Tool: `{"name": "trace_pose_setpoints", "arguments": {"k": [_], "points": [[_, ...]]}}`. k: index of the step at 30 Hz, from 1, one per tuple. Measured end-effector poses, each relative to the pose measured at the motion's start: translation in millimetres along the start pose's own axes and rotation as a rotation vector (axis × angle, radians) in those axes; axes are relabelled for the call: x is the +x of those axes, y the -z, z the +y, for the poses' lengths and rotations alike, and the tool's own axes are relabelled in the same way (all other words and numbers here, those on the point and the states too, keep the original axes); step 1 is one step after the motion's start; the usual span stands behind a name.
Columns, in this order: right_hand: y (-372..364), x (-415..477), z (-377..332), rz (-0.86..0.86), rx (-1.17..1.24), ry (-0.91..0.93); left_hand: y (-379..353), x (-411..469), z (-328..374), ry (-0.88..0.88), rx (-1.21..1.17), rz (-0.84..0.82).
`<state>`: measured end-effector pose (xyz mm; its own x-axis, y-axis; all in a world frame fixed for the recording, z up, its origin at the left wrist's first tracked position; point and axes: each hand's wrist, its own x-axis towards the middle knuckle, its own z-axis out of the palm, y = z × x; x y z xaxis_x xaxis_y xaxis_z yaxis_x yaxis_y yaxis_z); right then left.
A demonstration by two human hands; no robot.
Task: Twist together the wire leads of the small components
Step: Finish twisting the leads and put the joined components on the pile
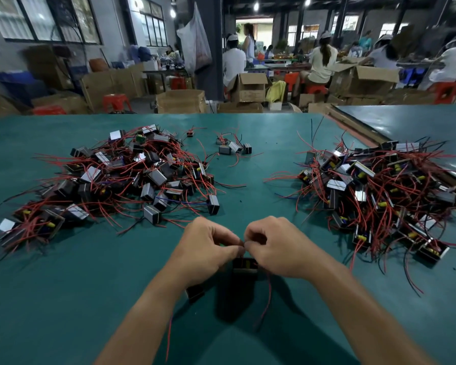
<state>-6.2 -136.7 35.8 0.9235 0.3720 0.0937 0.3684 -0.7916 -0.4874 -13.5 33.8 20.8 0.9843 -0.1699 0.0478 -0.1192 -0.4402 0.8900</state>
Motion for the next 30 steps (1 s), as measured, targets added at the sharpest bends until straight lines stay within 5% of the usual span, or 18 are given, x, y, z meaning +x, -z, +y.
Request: {"name": "trace_pose_setpoints", "arguments": {"k": [4,6,10,14,30], "points": [[1.0,0.0,1.8,-0.153,0.408,-0.268,-3.8,-3.2,1.7,-0.112,0.098,0.017],[2.4,-0.8,5.4,-0.162,0.514,-0.251,-2.6,-2.5,2.8,-0.079,0.015,0.002],[5.6,-1.4,7.9,-0.029,0.487,0.002,2.1,-1.9,4.4,0.052,-0.193,-0.07],[9.1,-3.1,13.3,-0.093,0.516,0.122,5.7,-4.1,4.1,0.126,-0.285,-0.161],[1.9,2.1,9.5,-0.015,0.435,-0.017,0.6,-1.4,3.8,0.083,-0.199,-0.062]]}}
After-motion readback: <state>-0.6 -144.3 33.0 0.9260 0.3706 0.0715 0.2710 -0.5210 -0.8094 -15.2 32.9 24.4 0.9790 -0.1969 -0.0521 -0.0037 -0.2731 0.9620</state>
